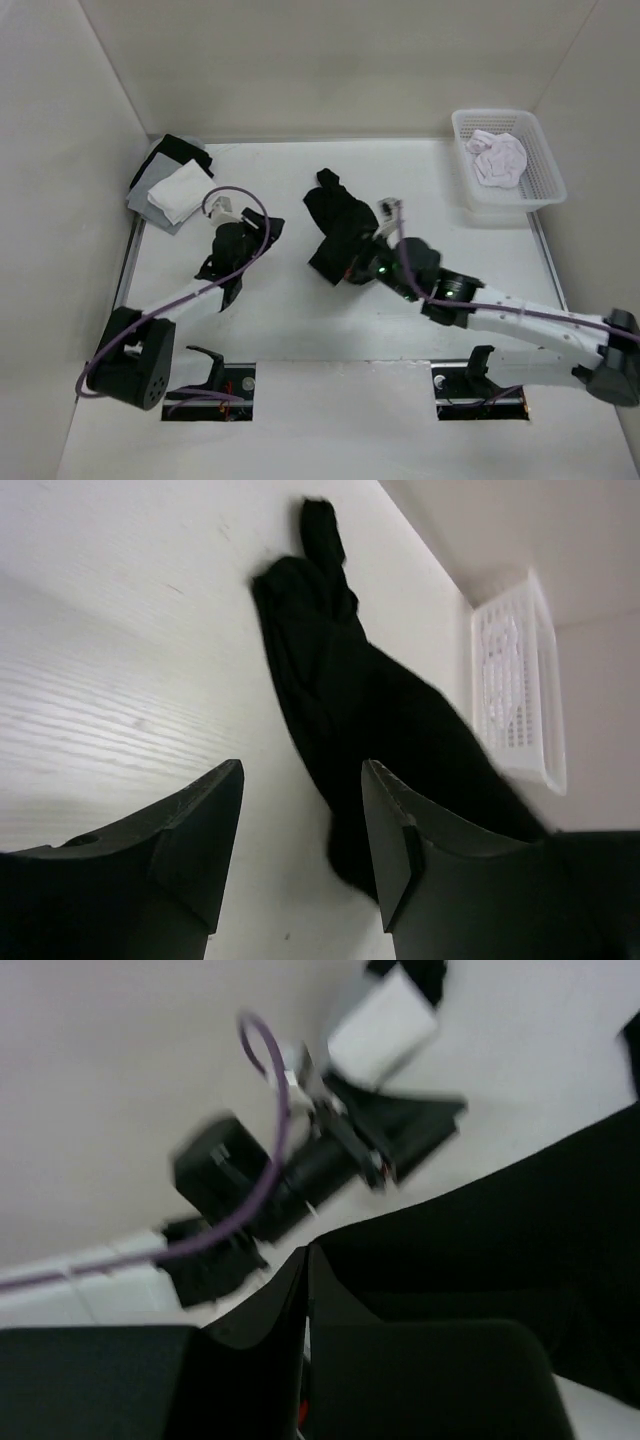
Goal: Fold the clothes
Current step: Flatten the tank top out
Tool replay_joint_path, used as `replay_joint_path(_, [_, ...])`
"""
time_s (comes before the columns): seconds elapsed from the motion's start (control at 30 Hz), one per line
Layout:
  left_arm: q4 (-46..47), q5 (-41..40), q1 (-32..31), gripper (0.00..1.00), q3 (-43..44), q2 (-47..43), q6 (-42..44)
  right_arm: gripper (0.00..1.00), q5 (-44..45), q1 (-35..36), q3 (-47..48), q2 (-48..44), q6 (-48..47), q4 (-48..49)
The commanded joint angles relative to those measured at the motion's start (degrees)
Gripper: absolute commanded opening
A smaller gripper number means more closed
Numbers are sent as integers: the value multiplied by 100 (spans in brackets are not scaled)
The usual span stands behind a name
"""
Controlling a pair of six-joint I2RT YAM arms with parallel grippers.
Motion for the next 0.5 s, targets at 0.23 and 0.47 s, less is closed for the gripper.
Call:
replay_joint_path(0.23, [-1418, -156, 871, 49, -510, -1508, 542, 52, 45, 752, -49, 809, -614, -656])
replay_joint_path(0.47, [-2121, -332, 3, 44, -475, -1438, 964, 11, 108, -1401, -1184, 1035, -491, -375])
